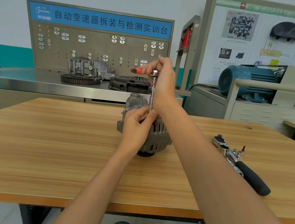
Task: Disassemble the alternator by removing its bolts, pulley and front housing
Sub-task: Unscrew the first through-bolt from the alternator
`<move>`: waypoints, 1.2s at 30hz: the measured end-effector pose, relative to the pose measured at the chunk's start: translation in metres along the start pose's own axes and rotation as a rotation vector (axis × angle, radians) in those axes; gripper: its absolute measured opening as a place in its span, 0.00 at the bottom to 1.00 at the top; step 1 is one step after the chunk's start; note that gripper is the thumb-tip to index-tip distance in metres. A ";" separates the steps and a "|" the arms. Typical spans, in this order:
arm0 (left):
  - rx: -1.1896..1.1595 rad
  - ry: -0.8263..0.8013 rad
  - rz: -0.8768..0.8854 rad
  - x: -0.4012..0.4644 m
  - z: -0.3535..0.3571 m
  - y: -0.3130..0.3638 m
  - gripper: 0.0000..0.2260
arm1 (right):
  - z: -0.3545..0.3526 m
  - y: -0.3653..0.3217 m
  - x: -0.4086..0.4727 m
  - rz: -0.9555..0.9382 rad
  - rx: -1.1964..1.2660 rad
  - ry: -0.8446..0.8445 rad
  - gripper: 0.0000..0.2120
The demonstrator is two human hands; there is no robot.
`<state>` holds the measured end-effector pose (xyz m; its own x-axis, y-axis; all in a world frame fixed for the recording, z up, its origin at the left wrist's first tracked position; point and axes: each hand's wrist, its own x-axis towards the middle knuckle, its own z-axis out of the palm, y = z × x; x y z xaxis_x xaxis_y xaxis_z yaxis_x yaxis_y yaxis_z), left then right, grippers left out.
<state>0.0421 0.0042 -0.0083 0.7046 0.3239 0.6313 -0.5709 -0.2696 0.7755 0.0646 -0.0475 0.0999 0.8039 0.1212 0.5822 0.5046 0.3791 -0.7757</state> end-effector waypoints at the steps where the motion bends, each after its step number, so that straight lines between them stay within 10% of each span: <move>1: -0.002 0.010 0.002 -0.001 0.000 0.000 0.11 | 0.000 0.000 0.000 0.013 0.010 -0.009 0.23; 9: -0.023 0.108 -0.100 0.002 0.003 -0.003 0.12 | 0.014 0.025 -0.020 -0.578 -0.746 0.386 0.12; 12: 0.015 0.074 -0.087 0.001 0.003 -0.001 0.23 | 0.013 0.017 -0.017 -0.508 -0.652 0.291 0.13; 23: 0.048 -0.014 0.035 0.000 0.000 0.004 0.12 | 0.005 -0.008 -0.006 0.067 -0.053 0.023 0.09; 28: 0.096 0.040 0.047 -0.001 0.003 0.007 0.18 | 0.002 -0.010 -0.004 0.022 0.007 0.068 0.11; 33: 0.033 0.115 -0.068 0.001 0.006 0.000 0.28 | 0.013 0.015 -0.012 -0.488 -0.972 0.326 0.08; 36: 0.042 0.118 -0.072 -0.001 0.008 -0.001 0.27 | 0.013 0.012 -0.006 -0.495 -1.035 0.379 0.09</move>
<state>0.0454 -0.0031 -0.0091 0.6877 0.4472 0.5718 -0.5006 -0.2783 0.8197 0.0615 -0.0321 0.0900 0.4058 -0.1719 0.8976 0.6579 -0.6268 -0.4175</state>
